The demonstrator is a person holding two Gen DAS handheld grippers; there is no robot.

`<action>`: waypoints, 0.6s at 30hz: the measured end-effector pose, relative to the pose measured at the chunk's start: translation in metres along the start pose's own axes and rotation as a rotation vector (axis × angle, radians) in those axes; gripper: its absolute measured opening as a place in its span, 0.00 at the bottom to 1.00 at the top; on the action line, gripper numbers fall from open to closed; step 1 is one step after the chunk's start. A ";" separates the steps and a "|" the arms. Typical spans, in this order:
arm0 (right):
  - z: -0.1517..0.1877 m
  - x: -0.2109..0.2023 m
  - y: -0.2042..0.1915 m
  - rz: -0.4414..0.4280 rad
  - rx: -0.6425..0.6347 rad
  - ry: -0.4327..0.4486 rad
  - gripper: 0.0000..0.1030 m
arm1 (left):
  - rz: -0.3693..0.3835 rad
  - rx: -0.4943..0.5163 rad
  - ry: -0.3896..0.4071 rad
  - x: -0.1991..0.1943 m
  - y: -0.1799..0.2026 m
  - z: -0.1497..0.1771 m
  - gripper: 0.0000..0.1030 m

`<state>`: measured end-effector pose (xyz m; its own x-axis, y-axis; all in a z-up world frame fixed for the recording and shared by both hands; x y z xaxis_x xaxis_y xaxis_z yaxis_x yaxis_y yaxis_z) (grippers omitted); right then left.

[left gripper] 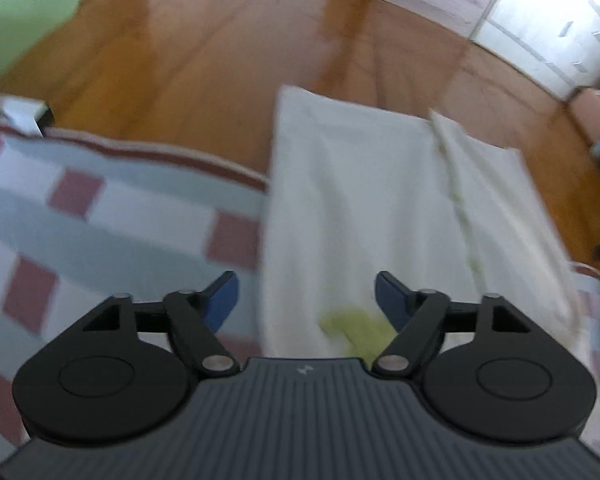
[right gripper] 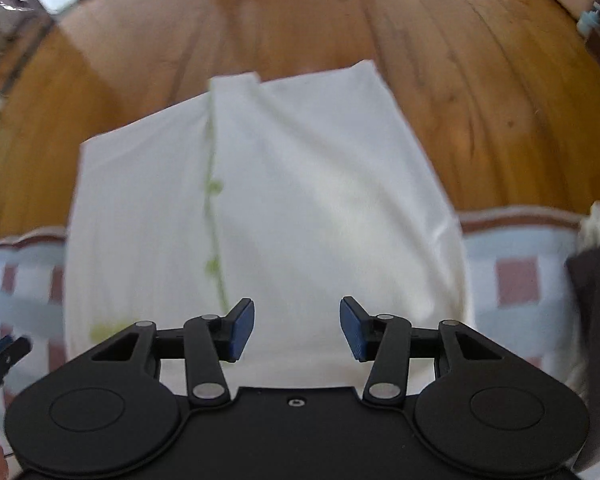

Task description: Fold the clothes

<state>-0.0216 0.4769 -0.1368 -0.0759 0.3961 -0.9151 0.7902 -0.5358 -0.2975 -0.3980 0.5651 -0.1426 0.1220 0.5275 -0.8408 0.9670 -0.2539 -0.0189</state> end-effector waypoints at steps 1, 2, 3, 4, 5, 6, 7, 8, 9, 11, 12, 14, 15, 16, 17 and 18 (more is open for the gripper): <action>-0.012 0.002 -0.001 0.037 -0.056 0.009 0.51 | -0.028 -0.001 0.003 0.010 0.000 -0.006 0.78; -0.024 0.004 -0.002 0.074 -0.112 0.018 0.52 | -0.038 -0.008 0.000 0.022 0.000 -0.012 0.78; -0.033 0.006 0.000 0.091 -0.152 0.032 0.52 | -0.031 -0.015 -0.004 0.033 0.000 -0.017 0.78; -0.036 0.008 0.007 0.064 -0.159 0.056 0.52 | -0.026 -0.018 -0.009 0.044 0.000 -0.022 0.78; -0.038 0.010 0.017 0.030 -0.154 0.080 0.52 | -0.028 -0.019 -0.013 0.055 0.001 -0.027 0.77; -0.037 0.014 0.031 -0.013 -0.123 0.104 0.52 | -0.030 -0.020 -0.017 0.066 0.001 -0.032 0.77; -0.036 0.017 0.045 -0.046 -0.093 0.129 0.52 | -0.032 -0.020 -0.017 0.077 0.001 -0.037 0.77; -0.041 0.021 0.057 -0.076 -0.063 0.152 0.52 | -0.034 -0.019 -0.014 0.087 0.001 -0.042 0.77; -0.046 0.025 0.069 -0.101 -0.036 0.175 0.52 | -0.028 -0.022 -0.012 0.095 0.002 -0.048 0.77; -0.052 0.036 0.091 -0.148 0.015 0.215 0.52 | -0.004 -0.031 -0.008 0.111 0.005 -0.061 0.77; -0.055 0.043 0.099 -0.165 0.041 0.233 0.52 | 0.004 -0.035 -0.006 0.118 0.007 -0.069 0.77; -0.062 0.058 0.114 -0.175 0.084 0.259 0.52 | 0.001 -0.024 0.003 0.130 0.010 -0.086 0.77; -0.067 0.066 0.119 -0.172 0.101 0.266 0.52 | -0.003 -0.010 0.015 0.133 0.012 -0.096 0.77; -0.072 0.073 0.125 -0.160 0.111 0.268 0.52 | -0.005 0.004 0.032 0.136 0.015 -0.104 0.77; -0.078 0.080 0.131 -0.144 0.118 0.269 0.52 | -0.007 0.017 0.049 0.139 0.018 -0.113 0.77; -0.085 0.087 0.135 -0.130 0.121 0.271 0.52 | -0.009 0.031 0.066 0.141 0.021 -0.122 0.77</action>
<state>0.1303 0.5023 -0.2330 0.0064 0.6423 -0.7664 0.7050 -0.5465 -0.4521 -0.3328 0.7327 -0.1961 0.1290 0.5819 -0.8030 0.9609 -0.2734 -0.0437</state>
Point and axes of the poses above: each gripper's, at about its wrist camera, not at the fingertips, and x roughly the way its jaws point, y to its right, z to its underside, the point moved 4 cm from there along x, roughly the way its jaws point, and after that the axes turned 13 degrees about -z, right-handed, at the moved point
